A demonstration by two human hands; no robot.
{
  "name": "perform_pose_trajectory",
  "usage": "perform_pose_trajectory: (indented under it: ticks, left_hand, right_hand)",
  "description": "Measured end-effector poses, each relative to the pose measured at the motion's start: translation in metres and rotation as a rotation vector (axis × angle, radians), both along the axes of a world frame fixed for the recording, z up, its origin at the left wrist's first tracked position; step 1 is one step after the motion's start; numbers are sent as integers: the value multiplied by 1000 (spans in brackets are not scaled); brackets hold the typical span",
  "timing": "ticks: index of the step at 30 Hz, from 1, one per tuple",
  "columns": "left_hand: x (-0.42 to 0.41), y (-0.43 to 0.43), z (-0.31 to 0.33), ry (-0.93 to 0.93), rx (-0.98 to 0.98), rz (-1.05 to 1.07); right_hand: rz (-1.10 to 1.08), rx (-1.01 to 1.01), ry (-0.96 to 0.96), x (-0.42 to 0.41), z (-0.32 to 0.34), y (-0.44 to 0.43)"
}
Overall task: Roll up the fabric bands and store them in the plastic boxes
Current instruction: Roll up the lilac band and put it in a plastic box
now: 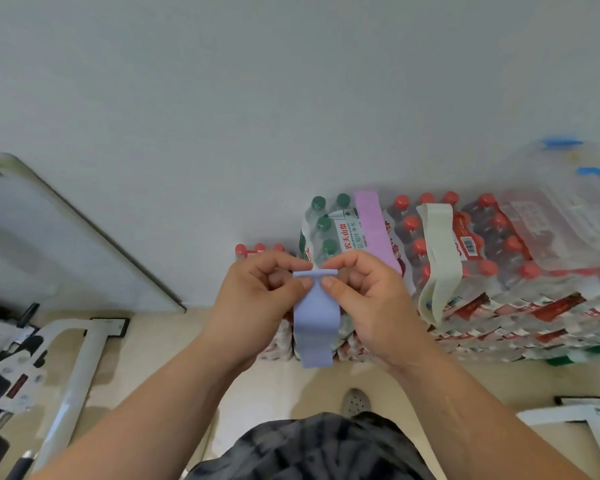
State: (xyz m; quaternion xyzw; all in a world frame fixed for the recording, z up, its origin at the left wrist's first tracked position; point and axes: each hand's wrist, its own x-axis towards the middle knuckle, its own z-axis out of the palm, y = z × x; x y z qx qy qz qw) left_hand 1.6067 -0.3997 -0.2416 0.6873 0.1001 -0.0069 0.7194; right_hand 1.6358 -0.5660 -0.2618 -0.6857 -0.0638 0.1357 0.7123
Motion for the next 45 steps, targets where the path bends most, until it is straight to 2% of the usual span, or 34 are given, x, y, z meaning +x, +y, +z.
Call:
perform_pose_trajectory:
  ticks: [8,19,24,28,34,39,45]
  left_hand:
    - [-47,54,-19,49,-34,-46]
    - [-71,87,-15,16,-157,-73]
    - [-73,90,-21,-19,-80,-69]
    - [-73,86,-20,-62,-37,-102]
    - [-73,89,-16,-70,-38,-115]
    - [-71,95,-21,-60,48,-81]
    - [-72,97,-18,-17,-115,-84]
  right_hand:
    - [-39,-79,19,-53,1,47]
    - [-18,-73,-17,-76,8,75]
    - [13,-96,-11,-85,9,76]
    - [-53,-139,-16,-89,10,76]
    - [-59,-83,-10,-89,13,79]
    - [-24,-92,3,-88,8,82]
    - [-66,-95,-42,-86,7,89]
